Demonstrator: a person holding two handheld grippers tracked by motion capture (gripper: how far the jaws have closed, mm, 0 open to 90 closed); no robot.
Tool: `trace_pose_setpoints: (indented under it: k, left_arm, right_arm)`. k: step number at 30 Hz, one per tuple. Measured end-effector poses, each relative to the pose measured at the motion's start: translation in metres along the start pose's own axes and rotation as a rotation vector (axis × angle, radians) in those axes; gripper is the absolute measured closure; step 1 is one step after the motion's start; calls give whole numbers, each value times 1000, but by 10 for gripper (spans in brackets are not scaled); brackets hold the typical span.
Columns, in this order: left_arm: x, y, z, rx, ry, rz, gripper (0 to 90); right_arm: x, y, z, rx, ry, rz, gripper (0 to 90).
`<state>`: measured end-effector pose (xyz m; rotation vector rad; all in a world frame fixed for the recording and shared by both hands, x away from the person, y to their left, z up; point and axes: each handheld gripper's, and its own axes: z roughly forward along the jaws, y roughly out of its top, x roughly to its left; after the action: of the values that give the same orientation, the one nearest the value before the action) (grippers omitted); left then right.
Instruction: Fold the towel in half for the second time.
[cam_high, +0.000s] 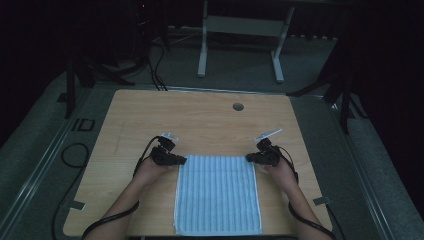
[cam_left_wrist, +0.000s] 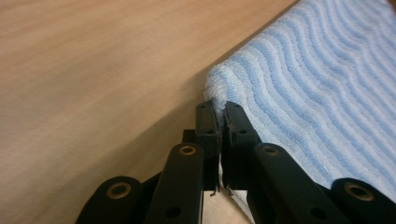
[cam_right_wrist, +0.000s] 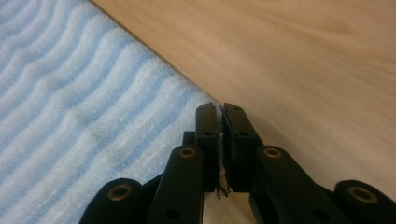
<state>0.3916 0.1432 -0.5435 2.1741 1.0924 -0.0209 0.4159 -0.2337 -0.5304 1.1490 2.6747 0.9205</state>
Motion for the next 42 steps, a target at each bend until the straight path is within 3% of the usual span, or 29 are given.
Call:
trace_pose_setpoints:
  k: [4,8,12,15,18,23,24,26,29,31,34,38,42]
  left_arm:
    - [4,11,-1,-36,19,-4,866]
    - [12,29,-7,-102,42,-25,865]
    - [16,46,-12,-119,57,-34,865]
    - [8,53,-19,-137,41,-9,865]
    - [-6,52,-30,-165,15,37,864]
    - [-19,43,-50,-196,-6,76,865]
    - [-25,36,-59,-199,-32,93,865]
    - [-31,27,-67,-206,-41,112,865]
    - [-38,13,-77,-217,-64,119,865]
    - [-42,3,-83,-224,-41,125,865]
    - [-48,-14,-88,-239,-79,121,865]
    - [-60,-33,-90,-216,-113,146,864]
    - [-72,-54,-90,-182,-129,142,862]
  right_arm:
    - [-6,10,-2,-12,-25,11,859]
    - [-11,24,-7,-40,-50,12,859]
    - [-19,42,-12,-63,-71,25,859]
    - [-17,51,-18,-75,-83,21,860]
    - [-4,53,-29,-108,-82,-22,860]
    - [11,48,-45,-140,-82,-65,859]
    - [15,45,-49,-153,-79,-79,860]
    - [27,34,-63,-183,-68,-101,860]
    - [40,20,-76,-213,-60,-127,859]
    - [47,9,-85,-232,-50,-131,859]
    - [59,-9,-95,-242,-34,-143,859]
    - [74,-32,-101,-244,-9,-153,858]
    - [89,-54,-106,-259,12,-144,857]
